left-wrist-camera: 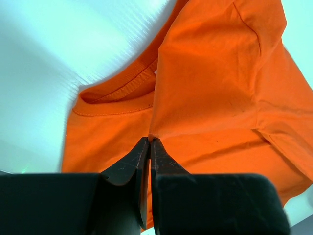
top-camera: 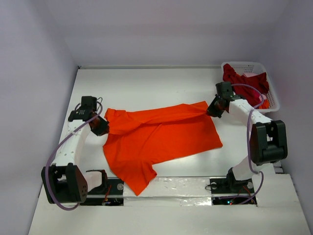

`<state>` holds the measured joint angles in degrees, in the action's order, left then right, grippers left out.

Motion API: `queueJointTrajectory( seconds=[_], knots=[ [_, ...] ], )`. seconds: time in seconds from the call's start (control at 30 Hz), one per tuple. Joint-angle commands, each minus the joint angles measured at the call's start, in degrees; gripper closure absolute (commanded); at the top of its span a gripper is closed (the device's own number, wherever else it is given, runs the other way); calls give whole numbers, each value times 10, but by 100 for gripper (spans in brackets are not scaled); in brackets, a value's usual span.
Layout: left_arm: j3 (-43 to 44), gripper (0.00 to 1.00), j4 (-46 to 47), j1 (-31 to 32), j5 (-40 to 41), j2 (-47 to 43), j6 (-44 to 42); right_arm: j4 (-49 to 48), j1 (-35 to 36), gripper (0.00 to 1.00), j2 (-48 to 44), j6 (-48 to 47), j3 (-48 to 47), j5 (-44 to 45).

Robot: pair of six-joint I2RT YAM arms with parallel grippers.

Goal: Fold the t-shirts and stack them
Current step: Fold the flattened tshirt in 1/3 of the way

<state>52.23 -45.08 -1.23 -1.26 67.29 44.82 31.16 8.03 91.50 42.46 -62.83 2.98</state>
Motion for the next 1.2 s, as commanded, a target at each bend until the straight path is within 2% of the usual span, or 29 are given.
queueJointTrajectory(
  seconds=[0.0, 0.13, 0.37, 0.63, 1.17],
  knots=[
    [31, 100, -19, -3, 22, -8, -7, 0, 6, 100, -1, 3, -3, 3],
    [30, 100, -17, -3, 15, -9, -6, 1, 6, 100, 8, 1, -4, 3],
    [12, 100, 11, -3, -52, -8, -18, 2, 6, 100, 16, 0, -5, 7],
    [-33, 100, 25, -3, -58, -45, -9, 1, 6, 100, 28, 1, -4, 5],
    [-52, 100, 34, -3, -60, -100, -10, 0, 6, 100, 37, 3, -10, 0]
  ],
)
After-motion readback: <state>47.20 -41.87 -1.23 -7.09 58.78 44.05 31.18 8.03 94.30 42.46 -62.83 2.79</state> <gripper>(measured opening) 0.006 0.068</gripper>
